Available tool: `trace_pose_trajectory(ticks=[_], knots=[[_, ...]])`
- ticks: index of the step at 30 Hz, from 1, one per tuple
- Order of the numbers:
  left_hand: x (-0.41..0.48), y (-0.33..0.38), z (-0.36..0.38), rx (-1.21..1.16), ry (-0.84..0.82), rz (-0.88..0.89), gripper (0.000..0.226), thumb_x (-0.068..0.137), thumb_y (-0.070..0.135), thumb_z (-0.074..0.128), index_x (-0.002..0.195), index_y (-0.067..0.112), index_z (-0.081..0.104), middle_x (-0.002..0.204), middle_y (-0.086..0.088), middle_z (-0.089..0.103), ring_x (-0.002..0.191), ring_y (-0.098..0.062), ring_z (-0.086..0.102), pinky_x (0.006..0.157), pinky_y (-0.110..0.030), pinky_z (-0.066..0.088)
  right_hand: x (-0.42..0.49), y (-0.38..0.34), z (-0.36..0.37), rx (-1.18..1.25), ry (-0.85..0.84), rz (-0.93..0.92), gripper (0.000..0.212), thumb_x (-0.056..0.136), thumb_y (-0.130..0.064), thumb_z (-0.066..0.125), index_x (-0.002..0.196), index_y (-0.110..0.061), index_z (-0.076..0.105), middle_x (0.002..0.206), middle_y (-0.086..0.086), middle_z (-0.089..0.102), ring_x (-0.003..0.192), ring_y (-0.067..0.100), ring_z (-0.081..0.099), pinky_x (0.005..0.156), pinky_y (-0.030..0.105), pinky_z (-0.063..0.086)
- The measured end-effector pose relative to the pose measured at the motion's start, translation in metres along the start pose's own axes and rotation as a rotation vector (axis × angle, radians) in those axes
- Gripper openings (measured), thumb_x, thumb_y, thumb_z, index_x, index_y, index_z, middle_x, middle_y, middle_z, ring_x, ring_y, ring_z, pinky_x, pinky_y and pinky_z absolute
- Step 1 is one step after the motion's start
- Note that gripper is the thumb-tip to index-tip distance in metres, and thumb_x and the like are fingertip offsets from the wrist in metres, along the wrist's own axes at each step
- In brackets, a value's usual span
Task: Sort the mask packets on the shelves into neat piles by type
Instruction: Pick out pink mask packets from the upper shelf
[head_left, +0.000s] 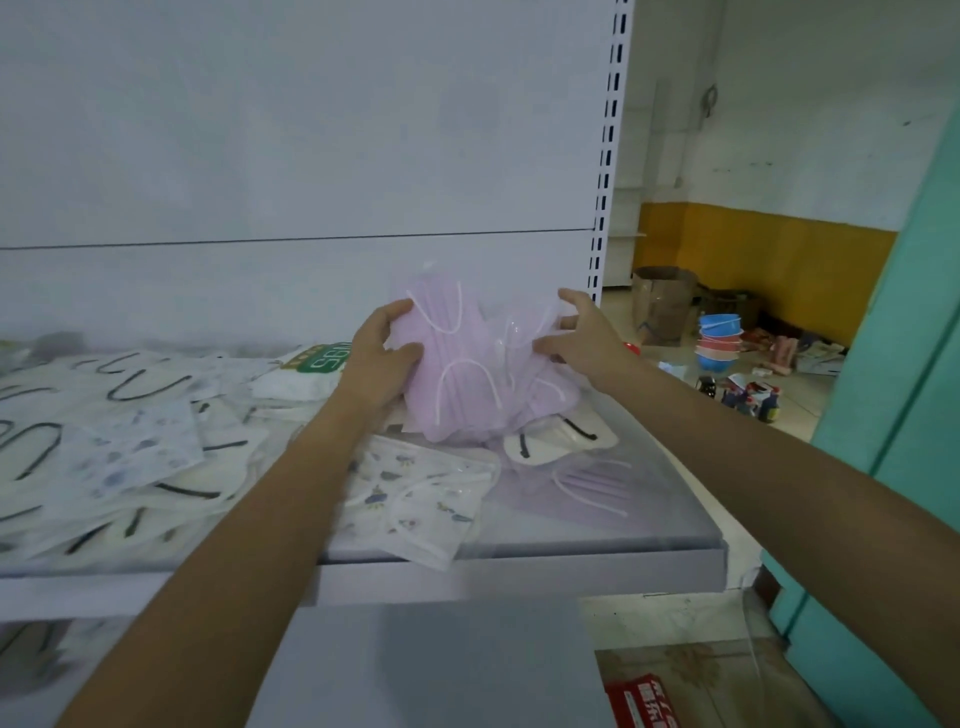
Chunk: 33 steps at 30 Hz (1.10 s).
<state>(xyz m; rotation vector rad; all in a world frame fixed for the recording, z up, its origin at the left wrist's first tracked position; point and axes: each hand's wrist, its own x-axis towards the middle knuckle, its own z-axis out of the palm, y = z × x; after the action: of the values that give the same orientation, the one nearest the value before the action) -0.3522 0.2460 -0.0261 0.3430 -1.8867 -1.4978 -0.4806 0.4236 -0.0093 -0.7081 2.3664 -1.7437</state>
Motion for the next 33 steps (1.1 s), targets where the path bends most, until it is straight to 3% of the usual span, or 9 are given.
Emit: trace_pose_trajectory(ticks=[3, 6, 9, 13, 18, 22, 26, 30, 33], knots=[[0.001, 0.004, -0.003, -0.03, 0.063, 0.063, 0.047, 0.085, -0.009, 0.047, 0.123, 0.017, 0.05, 0.121, -0.001, 0.051, 0.112, -0.018, 0.052, 0.099, -0.036, 0.045, 0.007, -0.001, -0.002, 0.044, 0.085, 0.039, 0.077, 0.082, 0.006, 0.06, 0.146, -0.014, 0.021, 0.092, 0.008, 0.051, 0.084, 0.021, 0.053, 0.08, 0.035, 0.05], [-0.001, 0.006, -0.006, -0.04, 0.103, 0.088, 0.047, 0.085, -0.009, 0.046, 0.124, 0.017, 0.048, 0.121, 0.002, 0.05, 0.107, -0.013, 0.052, 0.099, -0.035, 0.045, 0.01, 0.004, -0.007, 0.024, 0.099, 0.132, 0.06, 0.079, 0.008, 0.055, 0.135, -0.003, 0.037, 0.096, 0.015, 0.056, 0.082, 0.025, 0.054, 0.062, 0.029, 0.047], [-0.003, 0.01, -0.008, -0.056, 0.134, 0.099, 0.048, 0.085, -0.011, 0.044, 0.127, 0.011, 0.047, 0.12, 0.003, 0.049, 0.099, -0.006, 0.051, 0.094, -0.027, 0.045, 0.004, 0.006, -0.017, -0.037, 0.082, 0.257, 0.036, 0.084, 0.002, 0.054, 0.12, 0.004, 0.05, 0.106, 0.02, 0.058, 0.083, 0.026, 0.055, 0.071, 0.034, 0.052], [-0.004, 0.011, -0.008, -0.046, 0.146, 0.092, 0.049, 0.085, -0.012, 0.044, 0.128, 0.011, 0.047, 0.122, 0.003, 0.048, 0.106, -0.008, 0.048, 0.094, -0.023, 0.042, -0.007, 0.003, -0.027, -0.063, -0.094, 0.327, 0.038, 0.085, -0.001, 0.06, 0.121, 0.007, 0.053, 0.111, 0.02, 0.062, 0.066, 0.015, 0.055, 0.073, 0.027, 0.05], [-0.004, 0.012, -0.012, -0.053, 0.147, 0.089, 0.05, 0.084, -0.012, 0.043, 0.128, 0.011, 0.047, 0.122, 0.002, 0.047, 0.107, -0.007, 0.047, 0.095, -0.023, 0.043, -0.009, -0.012, -0.048, -0.048, 0.057, 0.348, 0.009, 0.082, 0.011, 0.057, 0.09, 0.009, 0.057, 0.104, 0.026, 0.053, 0.063, 0.019, 0.047, 0.057, 0.024, 0.044], [-0.004, 0.013, -0.011, -0.048, 0.148, 0.075, 0.051, 0.084, -0.011, 0.043, 0.128, 0.014, 0.047, 0.123, 0.004, 0.047, 0.107, -0.007, 0.047, 0.095, -0.024, 0.043, -0.017, -0.019, -0.058, 0.122, -0.006, 0.436, 0.01, 0.088, 0.01, 0.05, 0.084, 0.001, 0.05, 0.095, 0.015, 0.051, 0.069, 0.019, 0.05, 0.076, 0.026, 0.047], [-0.003, 0.013, -0.011, -0.032, 0.109, 0.074, 0.05, 0.085, -0.01, 0.044, 0.128, 0.015, 0.047, 0.126, 0.001, 0.048, 0.109, -0.009, 0.046, 0.1, -0.03, 0.043, -0.022, -0.013, -0.049, -0.029, -0.111, 0.493, 0.009, 0.085, 0.006, 0.059, 0.084, -0.003, 0.056, 0.108, 0.012, 0.049, 0.081, 0.024, 0.054, 0.084, 0.033, 0.047], [-0.004, 0.011, -0.011, 0.009, 0.033, 0.071, 0.048, 0.085, -0.01, 0.046, 0.127, 0.016, 0.048, 0.121, 0.004, 0.048, 0.109, -0.01, 0.047, 0.104, -0.04, 0.042, -0.024, -0.013, -0.038, -0.134, -0.122, 0.44, 0.007, 0.085, 0.004, 0.06, 0.09, 0.001, 0.059, 0.124, 0.018, 0.052, 0.085, 0.023, 0.051, 0.085, 0.031, 0.044], [-0.005, 0.011, -0.01, 0.04, -0.012, 0.07, 0.048, 0.086, -0.009, 0.046, 0.126, 0.017, 0.048, 0.12, 0.006, 0.047, 0.111, -0.012, 0.047, 0.104, -0.041, 0.041, -0.019, -0.015, -0.037, -0.094, -0.078, 0.447, 0.009, 0.085, 0.007, 0.058, 0.094, 0.007, 0.058, 0.109, 0.017, 0.049, 0.085, 0.024, 0.047, 0.08, 0.027, 0.042]])
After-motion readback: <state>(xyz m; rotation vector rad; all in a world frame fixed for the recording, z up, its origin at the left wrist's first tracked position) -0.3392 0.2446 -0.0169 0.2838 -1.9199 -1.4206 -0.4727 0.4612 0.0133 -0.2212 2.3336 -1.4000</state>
